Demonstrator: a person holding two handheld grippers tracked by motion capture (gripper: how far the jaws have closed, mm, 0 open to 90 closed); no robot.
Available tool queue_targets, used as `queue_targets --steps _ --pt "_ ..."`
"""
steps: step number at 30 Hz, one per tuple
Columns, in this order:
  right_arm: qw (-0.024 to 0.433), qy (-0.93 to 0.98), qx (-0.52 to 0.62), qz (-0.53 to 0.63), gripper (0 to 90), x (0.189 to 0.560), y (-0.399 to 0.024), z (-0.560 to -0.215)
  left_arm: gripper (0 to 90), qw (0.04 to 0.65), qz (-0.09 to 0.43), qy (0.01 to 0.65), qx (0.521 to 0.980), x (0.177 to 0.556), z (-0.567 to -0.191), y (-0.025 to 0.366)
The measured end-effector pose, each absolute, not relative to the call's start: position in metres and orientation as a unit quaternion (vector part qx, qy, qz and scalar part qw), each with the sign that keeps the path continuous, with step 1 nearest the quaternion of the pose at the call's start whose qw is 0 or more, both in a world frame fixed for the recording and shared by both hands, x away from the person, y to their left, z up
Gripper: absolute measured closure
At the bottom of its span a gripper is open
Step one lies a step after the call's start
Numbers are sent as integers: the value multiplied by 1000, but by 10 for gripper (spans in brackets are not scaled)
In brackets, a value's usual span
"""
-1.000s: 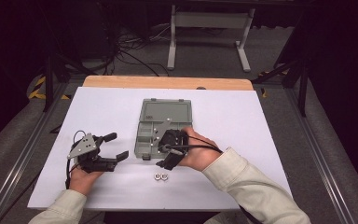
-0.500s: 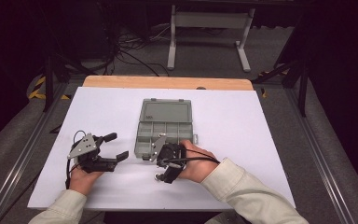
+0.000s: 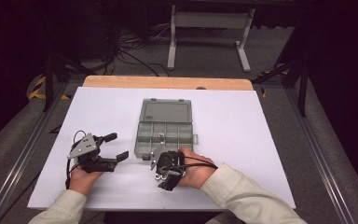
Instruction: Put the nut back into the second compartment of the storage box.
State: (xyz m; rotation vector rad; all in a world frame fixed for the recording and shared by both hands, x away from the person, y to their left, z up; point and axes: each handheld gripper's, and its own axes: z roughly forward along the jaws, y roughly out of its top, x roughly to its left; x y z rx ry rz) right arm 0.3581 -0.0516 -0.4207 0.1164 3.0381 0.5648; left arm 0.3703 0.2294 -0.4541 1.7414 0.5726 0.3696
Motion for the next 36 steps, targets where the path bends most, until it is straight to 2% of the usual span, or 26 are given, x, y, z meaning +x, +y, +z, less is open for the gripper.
queue_targets --steps 5,11,13,14,15,18,26,36 --pt "21 983 35 178 299 357 -51 -425 132 594 159 246 749 370 -454 229" --pt "22 984 36 173 351 358 -50 -427 133 594 159 246 749 370 -454 229" --pt "25 984 38 171 400 359 -50 -428 133 594 159 246 749 370 -454 229" --pt "22 985 36 170 453 360 -50 -428 133 594 159 246 749 370 -454 229" --pt "22 985 36 170 453 360 -50 -428 133 595 158 248 748 370 -454 229" --pt "21 985 36 167 540 361 -49 -428 133 595 158 246 749 370 -454 229" --pt "21 986 37 162 667 363 -48 -427 133 596 160 245 748 370 -454 229" --pt "20 986 40 159 673 363 -48 -427 133 596 160 246 747 370 -454 229"
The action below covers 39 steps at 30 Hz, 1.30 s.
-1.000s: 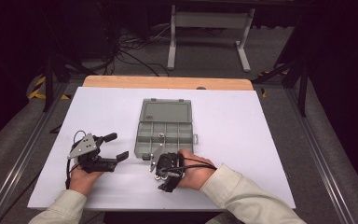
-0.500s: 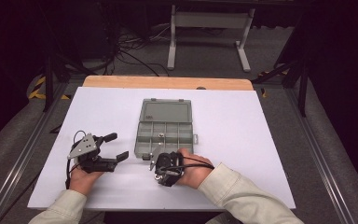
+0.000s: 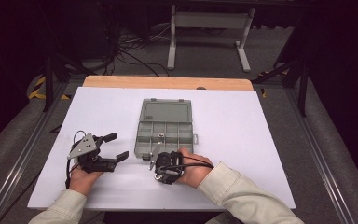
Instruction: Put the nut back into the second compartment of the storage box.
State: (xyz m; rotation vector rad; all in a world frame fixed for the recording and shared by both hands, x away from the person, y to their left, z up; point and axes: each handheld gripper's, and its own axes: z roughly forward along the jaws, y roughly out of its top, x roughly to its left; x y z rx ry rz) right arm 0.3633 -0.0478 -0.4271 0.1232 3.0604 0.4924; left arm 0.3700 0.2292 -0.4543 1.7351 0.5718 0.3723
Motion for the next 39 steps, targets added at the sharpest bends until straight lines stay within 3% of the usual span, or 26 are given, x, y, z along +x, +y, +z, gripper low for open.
queue_targets --steps 28,39 --pt "39 979 50 192 701 381 -49 -372 133 595 156 247 748 370 -455 229" --pt "51 974 67 212 705 404 -44 -352 133 597 158 248 746 370 -455 230"
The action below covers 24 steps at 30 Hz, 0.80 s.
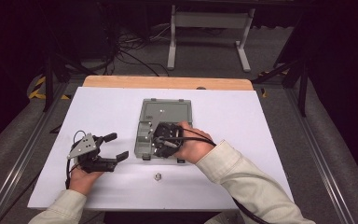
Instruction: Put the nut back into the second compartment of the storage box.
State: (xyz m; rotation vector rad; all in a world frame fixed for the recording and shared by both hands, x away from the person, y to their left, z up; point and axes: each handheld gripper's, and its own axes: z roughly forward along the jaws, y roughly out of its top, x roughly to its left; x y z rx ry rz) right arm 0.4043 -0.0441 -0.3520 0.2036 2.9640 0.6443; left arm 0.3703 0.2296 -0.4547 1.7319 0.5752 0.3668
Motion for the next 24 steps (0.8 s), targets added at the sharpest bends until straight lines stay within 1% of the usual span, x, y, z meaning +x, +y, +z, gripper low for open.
queue_targets --steps 12,24 --pt "70 968 84 226 706 426 -38 -340 133 599 156 247 745 370 -455 230" --pt "79 966 98 224 707 454 -35 -343 133 600 158 247 744 370 -455 230"
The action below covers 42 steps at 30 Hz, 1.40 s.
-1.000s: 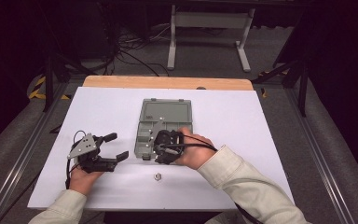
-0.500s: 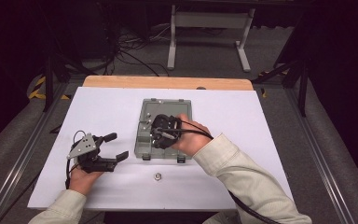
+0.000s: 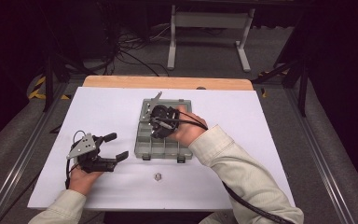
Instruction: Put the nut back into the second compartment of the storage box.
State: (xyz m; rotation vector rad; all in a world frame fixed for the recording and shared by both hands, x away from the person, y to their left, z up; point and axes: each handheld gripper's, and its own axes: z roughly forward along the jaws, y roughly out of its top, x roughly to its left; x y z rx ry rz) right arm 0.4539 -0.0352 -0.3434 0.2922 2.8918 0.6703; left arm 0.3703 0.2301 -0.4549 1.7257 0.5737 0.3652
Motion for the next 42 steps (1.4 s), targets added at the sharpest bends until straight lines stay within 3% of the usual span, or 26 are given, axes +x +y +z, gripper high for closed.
queue_targets --steps 18,42 --pt "97 959 136 229 706 493 -38 -356 134 600 155 248 745 371 -455 231" --pt "81 963 154 204 704 503 -38 -394 136 600 153 248 745 371 -455 231"
